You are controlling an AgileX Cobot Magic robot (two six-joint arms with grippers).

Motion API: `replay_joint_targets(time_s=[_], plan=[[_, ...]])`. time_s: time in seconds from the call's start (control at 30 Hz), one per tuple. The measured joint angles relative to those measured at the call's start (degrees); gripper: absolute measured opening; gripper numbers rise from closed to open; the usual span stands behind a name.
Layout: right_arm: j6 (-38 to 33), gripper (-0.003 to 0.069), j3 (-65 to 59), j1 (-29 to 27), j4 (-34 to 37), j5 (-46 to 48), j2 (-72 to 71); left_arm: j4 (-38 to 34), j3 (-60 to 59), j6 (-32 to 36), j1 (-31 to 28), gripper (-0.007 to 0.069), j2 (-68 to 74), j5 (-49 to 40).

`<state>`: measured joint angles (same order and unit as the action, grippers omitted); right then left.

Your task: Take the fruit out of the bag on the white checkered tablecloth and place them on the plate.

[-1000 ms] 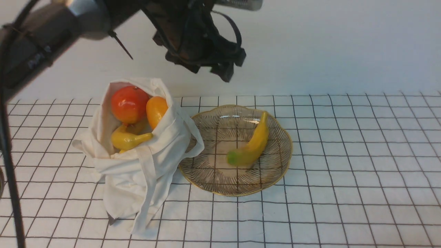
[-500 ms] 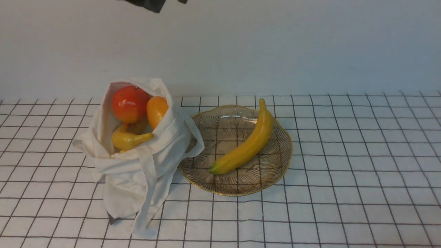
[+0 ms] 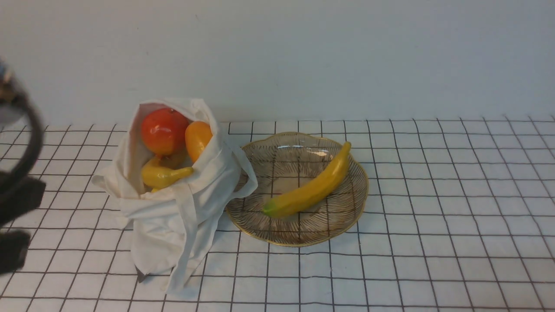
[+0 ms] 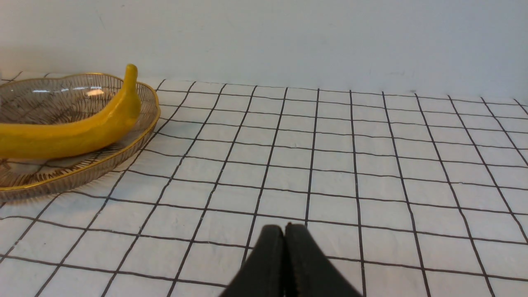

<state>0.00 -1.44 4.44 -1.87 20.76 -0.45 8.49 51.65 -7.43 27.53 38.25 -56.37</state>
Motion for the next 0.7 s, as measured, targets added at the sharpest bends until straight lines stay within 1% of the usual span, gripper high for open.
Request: replay_joint_targets(time_s=[0.03, 0.13, 0.17, 0.2, 0.27, 0.4, 0.7], plan=[[0.0, -0.0015, 0.0, 0.0, 0.0, 0.0, 0.0, 0.0, -2.8, -0.8, 0.0, -0.0008, -3.2, 3.1], [0.0, -0.0015, 0.0, 0.0, 0.0, 0.0, 0.0, 0.0, -16.8, -4.1, 0.0, -0.0008, -14.2, 14.7], [0.0, -0.0015, 0.0, 0.0, 0.0, 0.0, 0.0, 0.0, -16.8, -4.3, 0.0, -0.0008, -14.8, 15.3], [0.0, -0.0015, 0.0, 0.0, 0.0, 0.0, 0.0, 0.1, -21.0, -5.5, 0.0, -0.0008, -17.6, 18.2], [0.0, -0.0015, 0.0, 0.0, 0.0, 0.0, 0.0, 0.4, -25.2, -6.4, 0.0, -0.0008, -20.8, 21.2], [0.0, -0.0015, 0.0, 0.0, 0.0, 0.0, 0.0, 0.7, -29.1, -6.8, 0.0, -0.0008, -22.5, 23.5], [0.0, -0.0015, 0.0, 0.0, 0.0, 0.0, 0.0, 0.8, -29.5, -6.8, 0.0, -0.0008, -22.6, 23.5]])
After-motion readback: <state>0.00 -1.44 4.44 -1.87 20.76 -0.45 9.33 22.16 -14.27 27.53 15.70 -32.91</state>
